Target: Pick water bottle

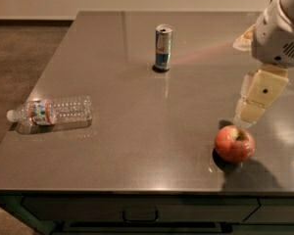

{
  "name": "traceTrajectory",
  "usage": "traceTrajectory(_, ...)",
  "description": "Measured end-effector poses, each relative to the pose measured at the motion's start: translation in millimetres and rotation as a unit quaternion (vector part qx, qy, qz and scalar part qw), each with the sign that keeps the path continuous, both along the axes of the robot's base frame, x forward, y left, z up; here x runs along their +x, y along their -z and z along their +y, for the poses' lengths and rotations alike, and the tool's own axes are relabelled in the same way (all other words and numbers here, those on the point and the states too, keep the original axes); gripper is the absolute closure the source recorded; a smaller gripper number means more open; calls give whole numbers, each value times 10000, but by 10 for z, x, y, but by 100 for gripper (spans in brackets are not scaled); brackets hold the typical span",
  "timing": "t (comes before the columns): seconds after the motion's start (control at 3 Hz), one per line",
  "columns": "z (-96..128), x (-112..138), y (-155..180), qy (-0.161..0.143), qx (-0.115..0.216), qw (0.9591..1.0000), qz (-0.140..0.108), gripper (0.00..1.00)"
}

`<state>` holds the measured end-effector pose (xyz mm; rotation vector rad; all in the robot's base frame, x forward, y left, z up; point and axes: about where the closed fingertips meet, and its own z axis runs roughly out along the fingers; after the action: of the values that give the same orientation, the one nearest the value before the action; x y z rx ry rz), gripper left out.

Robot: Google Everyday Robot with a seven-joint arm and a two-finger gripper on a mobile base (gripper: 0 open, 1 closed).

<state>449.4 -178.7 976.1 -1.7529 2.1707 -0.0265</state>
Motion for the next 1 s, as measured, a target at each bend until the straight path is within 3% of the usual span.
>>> traceTrajectory(0.33,598,95,31,-381,83,9992,-32,0)
traceTrajectory(1.0,1679,184,291,-1110,-253,9935,36,0)
